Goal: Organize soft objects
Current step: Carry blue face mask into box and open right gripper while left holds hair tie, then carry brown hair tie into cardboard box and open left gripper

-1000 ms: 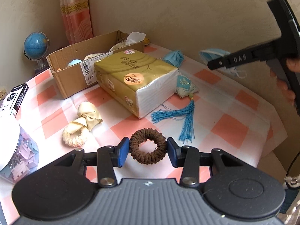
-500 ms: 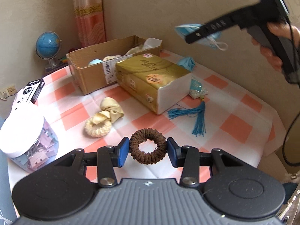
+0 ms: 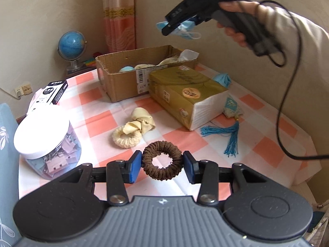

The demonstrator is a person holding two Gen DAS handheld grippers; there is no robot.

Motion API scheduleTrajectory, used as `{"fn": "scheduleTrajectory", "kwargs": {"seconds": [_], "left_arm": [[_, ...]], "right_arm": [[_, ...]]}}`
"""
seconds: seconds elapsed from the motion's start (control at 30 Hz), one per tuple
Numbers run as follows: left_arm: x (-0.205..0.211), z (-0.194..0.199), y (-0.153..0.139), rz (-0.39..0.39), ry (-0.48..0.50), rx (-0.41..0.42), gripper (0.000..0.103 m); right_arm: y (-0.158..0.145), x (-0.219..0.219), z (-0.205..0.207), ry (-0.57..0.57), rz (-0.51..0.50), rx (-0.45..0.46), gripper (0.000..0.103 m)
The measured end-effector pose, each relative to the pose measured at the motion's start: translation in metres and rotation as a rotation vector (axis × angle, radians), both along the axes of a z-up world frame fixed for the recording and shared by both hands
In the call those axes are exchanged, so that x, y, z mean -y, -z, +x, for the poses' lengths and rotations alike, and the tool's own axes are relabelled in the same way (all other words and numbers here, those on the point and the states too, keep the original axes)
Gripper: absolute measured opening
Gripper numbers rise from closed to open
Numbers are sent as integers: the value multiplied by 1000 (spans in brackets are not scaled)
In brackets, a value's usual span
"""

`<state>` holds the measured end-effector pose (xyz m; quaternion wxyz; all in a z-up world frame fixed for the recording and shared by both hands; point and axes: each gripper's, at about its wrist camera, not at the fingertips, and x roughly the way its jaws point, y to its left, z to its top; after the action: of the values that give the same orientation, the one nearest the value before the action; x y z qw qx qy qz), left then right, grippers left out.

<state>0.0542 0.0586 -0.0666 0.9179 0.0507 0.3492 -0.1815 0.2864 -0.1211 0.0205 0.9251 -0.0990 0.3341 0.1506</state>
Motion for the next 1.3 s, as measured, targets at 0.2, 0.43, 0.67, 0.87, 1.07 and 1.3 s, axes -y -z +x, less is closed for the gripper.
{"fn": "scheduleTrajectory", "kwargs": {"seconds": [0.2, 0.43, 0.67, 0.87, 1.07, 1.3], "left_arm": [[-5, 3, 2, 15, -39, -15, 42], [-3, 7, 3, 31, -29, -23, 42], [3, 15, -2, 42, 8, -25, 43], [3, 26, -12, 47, 11, -30, 42], [2, 51, -32, 57, 11, -27, 42], [11, 107, -64, 91, -6, 33, 43]], "right_arm": [[25, -2, 39, 26, 49, -62, 55], [49, 7, 42, 66, 70, -73, 98], [32, 23, 3, 57, 97, -46, 103], [28, 30, -40, 52, 85, -71, 103], [28, 39, -98, 72, 80, -27, 103], [43, 55, -159, 96, 112, 12, 103]]}}
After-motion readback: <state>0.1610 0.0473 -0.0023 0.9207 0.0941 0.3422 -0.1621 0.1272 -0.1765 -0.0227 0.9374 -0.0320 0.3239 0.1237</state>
